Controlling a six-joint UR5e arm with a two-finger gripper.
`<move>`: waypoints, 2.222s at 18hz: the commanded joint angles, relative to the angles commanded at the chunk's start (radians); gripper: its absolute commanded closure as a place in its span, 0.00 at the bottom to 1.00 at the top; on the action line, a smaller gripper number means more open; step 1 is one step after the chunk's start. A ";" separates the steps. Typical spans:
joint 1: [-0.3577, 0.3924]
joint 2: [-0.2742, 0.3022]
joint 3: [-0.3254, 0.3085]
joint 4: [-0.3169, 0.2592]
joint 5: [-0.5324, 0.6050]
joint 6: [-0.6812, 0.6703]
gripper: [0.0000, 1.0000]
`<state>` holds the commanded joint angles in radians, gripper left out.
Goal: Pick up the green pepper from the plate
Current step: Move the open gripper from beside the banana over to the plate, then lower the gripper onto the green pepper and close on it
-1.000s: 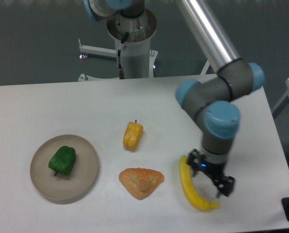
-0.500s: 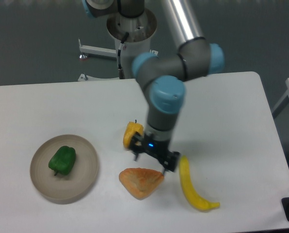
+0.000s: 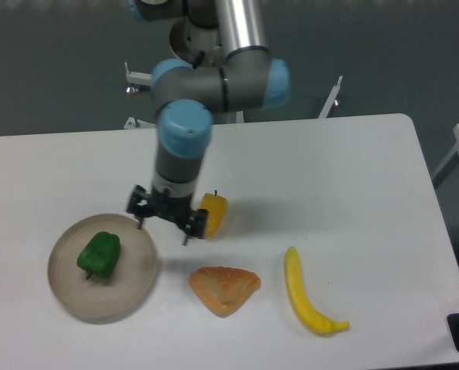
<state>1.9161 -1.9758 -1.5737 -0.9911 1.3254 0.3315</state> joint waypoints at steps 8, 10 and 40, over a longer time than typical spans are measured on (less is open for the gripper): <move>-0.094 -0.063 -0.012 0.114 0.006 -0.069 0.00; -0.098 -0.077 -0.002 0.120 0.006 -0.071 0.00; -0.074 -0.092 0.075 0.117 0.054 -0.025 0.64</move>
<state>1.8422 -2.0679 -1.4988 -0.8743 1.3790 0.3066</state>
